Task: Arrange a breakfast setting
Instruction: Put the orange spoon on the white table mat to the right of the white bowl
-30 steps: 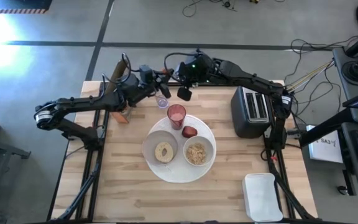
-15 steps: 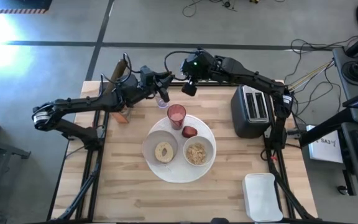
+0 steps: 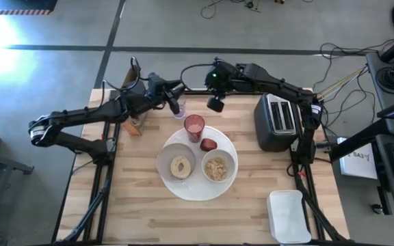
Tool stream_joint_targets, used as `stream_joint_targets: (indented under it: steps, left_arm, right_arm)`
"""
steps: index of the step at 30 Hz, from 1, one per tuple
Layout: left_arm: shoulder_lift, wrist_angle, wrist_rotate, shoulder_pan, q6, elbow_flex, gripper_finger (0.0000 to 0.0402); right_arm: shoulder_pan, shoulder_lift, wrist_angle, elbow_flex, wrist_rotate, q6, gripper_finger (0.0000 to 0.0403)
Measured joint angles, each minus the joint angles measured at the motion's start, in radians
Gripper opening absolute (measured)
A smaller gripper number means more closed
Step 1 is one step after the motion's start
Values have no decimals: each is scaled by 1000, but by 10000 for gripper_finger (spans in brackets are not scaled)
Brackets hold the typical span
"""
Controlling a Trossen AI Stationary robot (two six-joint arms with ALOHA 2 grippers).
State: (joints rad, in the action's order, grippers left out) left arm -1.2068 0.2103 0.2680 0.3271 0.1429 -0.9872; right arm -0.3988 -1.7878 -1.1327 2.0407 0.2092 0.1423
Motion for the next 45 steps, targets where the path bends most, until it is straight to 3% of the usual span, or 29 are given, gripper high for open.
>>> stream_joint_targets:
  steps: [9,21,26,37,45]
  left_arm:
    - [51,-79,1,0,0,1,131]
    - [114,-318,-17,0,-1,1,131]
    - [130,-430,-19,-1,-7,1,131]
    - [175,-510,-19,-22,-67,1,131]
    - [236,-568,-16,-23,-74,1,131]
  right_arm:
    - [22,50,-162,0,1,-126,8]
    - [53,71,-302,0,-52,-224,9]
    - [10,18,-313,-11,-60,-251,31]
    - [-135,-150,-323,-12,-68,-210,144]
    - [-216,-300,-305,-12,-177,-168,143]
